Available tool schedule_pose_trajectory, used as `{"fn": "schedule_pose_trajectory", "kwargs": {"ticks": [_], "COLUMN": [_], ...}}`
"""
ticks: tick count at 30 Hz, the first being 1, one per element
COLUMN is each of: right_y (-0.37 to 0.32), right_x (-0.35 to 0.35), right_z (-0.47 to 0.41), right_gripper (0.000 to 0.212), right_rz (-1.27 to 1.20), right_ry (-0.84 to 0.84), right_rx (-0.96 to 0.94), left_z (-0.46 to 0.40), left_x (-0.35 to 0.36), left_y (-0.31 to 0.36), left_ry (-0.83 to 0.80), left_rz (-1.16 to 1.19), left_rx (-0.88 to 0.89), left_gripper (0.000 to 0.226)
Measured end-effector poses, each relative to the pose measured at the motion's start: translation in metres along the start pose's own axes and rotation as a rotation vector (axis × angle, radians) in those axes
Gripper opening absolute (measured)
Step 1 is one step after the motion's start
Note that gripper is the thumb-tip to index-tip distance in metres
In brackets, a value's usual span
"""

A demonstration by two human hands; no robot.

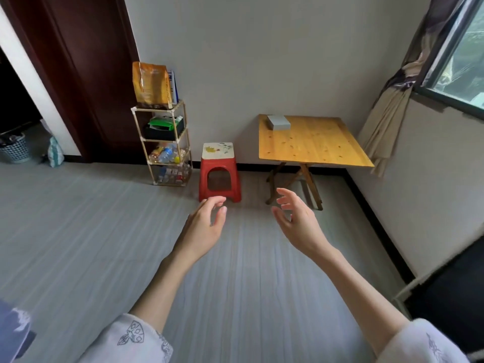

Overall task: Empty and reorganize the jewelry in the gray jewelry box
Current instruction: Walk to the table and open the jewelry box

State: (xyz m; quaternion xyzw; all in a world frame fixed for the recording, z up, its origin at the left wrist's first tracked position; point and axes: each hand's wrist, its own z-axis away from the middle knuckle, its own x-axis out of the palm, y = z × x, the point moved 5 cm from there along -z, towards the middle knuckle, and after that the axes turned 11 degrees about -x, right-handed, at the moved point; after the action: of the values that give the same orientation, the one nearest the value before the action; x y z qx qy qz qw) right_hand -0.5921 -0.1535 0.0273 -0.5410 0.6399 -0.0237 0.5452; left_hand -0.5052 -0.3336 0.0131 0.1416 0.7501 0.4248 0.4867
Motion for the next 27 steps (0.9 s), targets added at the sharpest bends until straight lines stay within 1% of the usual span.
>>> {"fn": "schedule_pose_trajectory", "kwargs": {"ticks": [9,15,19,27], "right_y": [0.041,0.080,0.115,0.193], "right_x": [0.085,0.104,0.120,0.145], "right_z": [-0.195,-0.314,-0.392,-0.550], "right_gripper": [0.044,0.045,0.044,0.043], "right_rz": [-0.024,0.012,0.017,-0.014], "right_ry": [0.030,0.047,0.063,0.065], "right_rx": [0.061,0.066,0.064,0.042], "left_z": [-0.227,-0.363,-0.447,-0.620], "left_x": [-0.016,-0.015,0.001,0.029], "left_y": [-0.056,-0.068,-0.078,-0.091], "left_ry": [-0.068,-0.089,-0.098,-0.110], "left_rz": [-0.022,-0.008,0.009,-0.036], "left_rx": [0.062,0.106,0.110,0.118], "left_gripper": [0.029,0.028,0.030,0.029]}}
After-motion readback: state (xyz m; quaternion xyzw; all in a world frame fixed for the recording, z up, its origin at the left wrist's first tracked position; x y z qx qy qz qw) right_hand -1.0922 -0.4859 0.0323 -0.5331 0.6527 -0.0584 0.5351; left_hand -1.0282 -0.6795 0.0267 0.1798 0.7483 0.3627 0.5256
